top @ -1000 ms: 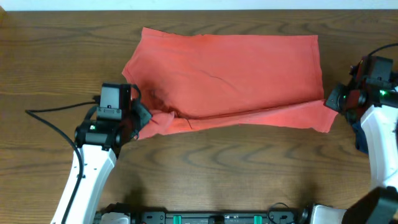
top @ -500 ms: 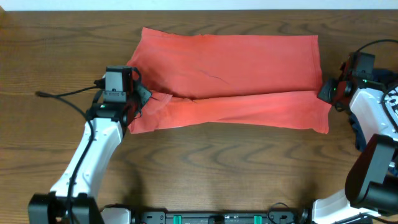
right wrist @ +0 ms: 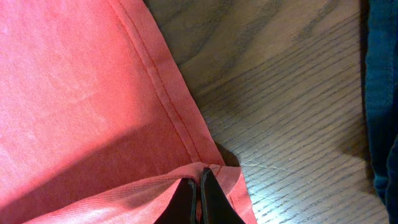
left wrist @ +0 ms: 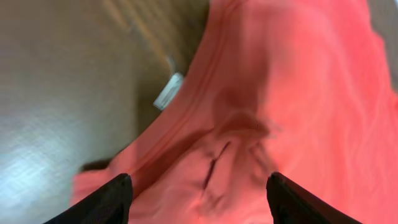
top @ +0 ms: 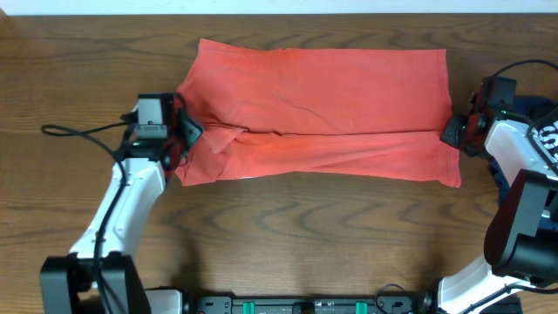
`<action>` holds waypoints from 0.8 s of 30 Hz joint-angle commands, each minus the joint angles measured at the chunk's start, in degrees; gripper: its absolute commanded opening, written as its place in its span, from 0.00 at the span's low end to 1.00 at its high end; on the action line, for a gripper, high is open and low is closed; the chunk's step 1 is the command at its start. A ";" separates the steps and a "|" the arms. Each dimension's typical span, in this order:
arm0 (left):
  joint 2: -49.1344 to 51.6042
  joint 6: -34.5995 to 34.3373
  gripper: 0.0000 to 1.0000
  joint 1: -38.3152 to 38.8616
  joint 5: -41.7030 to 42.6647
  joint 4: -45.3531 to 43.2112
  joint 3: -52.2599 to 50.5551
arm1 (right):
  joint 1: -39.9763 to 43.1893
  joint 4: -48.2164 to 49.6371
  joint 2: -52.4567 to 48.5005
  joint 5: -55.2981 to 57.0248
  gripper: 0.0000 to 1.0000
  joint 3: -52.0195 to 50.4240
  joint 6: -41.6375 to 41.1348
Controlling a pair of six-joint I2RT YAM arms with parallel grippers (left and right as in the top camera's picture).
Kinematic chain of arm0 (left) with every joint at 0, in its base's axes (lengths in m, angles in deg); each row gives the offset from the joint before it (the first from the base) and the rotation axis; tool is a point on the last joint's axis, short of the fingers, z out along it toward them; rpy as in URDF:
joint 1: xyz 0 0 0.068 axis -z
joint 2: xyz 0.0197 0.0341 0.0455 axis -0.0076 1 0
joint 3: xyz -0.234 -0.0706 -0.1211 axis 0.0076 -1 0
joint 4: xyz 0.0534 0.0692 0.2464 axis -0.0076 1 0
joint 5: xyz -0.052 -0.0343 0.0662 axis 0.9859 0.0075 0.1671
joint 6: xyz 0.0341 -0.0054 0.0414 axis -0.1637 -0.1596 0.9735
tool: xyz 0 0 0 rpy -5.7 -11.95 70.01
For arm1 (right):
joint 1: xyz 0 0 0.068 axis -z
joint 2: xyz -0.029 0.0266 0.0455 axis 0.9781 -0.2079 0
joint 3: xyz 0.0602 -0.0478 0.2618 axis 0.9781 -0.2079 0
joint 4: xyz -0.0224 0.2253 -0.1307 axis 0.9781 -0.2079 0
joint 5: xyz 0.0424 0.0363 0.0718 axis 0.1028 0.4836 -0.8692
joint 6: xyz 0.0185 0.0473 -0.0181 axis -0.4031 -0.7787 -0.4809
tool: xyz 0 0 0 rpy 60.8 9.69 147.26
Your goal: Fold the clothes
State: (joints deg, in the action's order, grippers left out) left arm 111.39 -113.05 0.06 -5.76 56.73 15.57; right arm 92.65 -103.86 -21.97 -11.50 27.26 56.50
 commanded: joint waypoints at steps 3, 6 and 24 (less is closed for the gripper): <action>-3.89 8.26 0.67 -0.83 4.74 11.50 -0.04 | 0.28 0.13 -0.26 0.61 0.01 0.15 0.37; -3.23 8.41 0.55 -0.83 4.55 15.78 -0.79 | 0.28 0.13 -0.26 0.55 0.01 0.17 0.35; 8.76 9.62 0.06 -0.83 0.26 10.14 -1.68 | 0.28 0.00 -0.26 0.39 0.01 0.17 0.37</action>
State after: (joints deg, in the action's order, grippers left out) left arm 119.98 -104.31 -0.64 -5.10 67.11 14.43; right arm 92.65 -103.91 -22.00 -11.52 27.26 56.55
